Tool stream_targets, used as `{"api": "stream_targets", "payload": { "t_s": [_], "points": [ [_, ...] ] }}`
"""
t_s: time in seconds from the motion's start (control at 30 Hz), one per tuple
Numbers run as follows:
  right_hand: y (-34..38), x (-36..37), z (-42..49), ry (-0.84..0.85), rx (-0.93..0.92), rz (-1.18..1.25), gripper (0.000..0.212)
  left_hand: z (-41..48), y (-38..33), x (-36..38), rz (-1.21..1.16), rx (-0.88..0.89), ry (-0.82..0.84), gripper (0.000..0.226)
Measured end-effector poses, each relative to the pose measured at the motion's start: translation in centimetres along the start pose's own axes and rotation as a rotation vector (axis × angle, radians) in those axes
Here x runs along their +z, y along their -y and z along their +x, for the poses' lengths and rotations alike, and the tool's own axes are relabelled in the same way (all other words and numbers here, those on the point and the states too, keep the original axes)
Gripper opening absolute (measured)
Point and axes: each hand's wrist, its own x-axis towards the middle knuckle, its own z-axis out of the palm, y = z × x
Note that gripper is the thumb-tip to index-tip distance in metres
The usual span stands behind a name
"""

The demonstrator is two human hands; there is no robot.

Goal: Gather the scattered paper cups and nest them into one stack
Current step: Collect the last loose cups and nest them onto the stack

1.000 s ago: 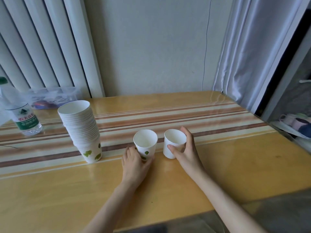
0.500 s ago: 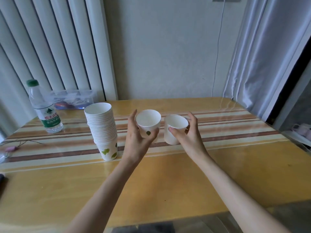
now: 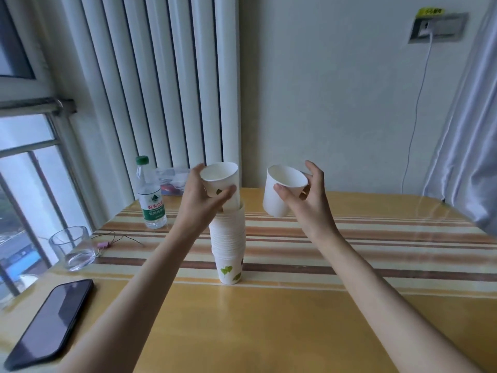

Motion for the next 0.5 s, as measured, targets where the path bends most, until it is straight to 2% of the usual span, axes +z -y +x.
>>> {"api": "stream_targets", "payload": {
  "t_s": [0.1,0.27,0.5],
  "points": [
    [-0.7,0.2,0.1,-0.005,0.014,-0.011,0.075,-0.8,1.3,0.2,0.055,-0.052,0.104,0.084],
    [-0.4,1.0,0.6,-0.039,0.040,-0.010,0.074,-2.3,2.6,0.1,-0.032,-0.156,0.373,0.100],
    [3.4,5.3,2.3,0.017,-0.046,0.046,0.070,-2.8,4.3,0.0,-0.182,-0.146,0.323,0.091]
  ]
}}
